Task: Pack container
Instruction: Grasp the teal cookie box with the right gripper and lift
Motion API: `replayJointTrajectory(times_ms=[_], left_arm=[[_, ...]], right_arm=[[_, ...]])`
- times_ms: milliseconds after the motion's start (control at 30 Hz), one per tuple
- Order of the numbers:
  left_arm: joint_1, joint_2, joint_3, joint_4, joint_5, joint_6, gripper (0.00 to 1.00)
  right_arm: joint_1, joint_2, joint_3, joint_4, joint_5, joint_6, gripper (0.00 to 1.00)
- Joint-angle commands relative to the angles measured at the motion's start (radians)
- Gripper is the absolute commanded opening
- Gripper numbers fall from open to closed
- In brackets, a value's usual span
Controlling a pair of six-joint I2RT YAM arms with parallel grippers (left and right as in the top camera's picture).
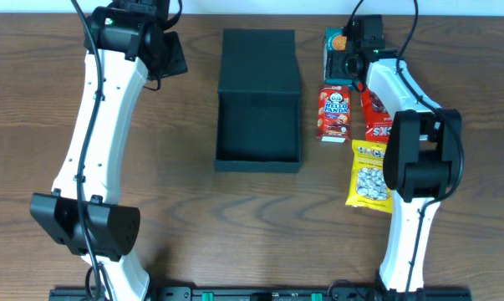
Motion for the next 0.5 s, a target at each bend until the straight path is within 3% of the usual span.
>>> replayJointTrajectory(times_ms=[0,267,467], left_arm=[[0.020,0.007,0.005,-0.003,-0.021,0.007,0.58],[0.071,0.007,0.005,-0.003,-0.029,0.013,0.58],[0.140,0.007,0.005,-0.006,-0.029,0.015,0.58]], right_arm=[[0.010,0.015,0.051,-0.001,0.010,0.032,0.69],[0.014,0.014,0.192,-0.091,0.002,0.032,0.66],[0.048,0.012,0.372,-0.284,0.000,0.033,0.64]])
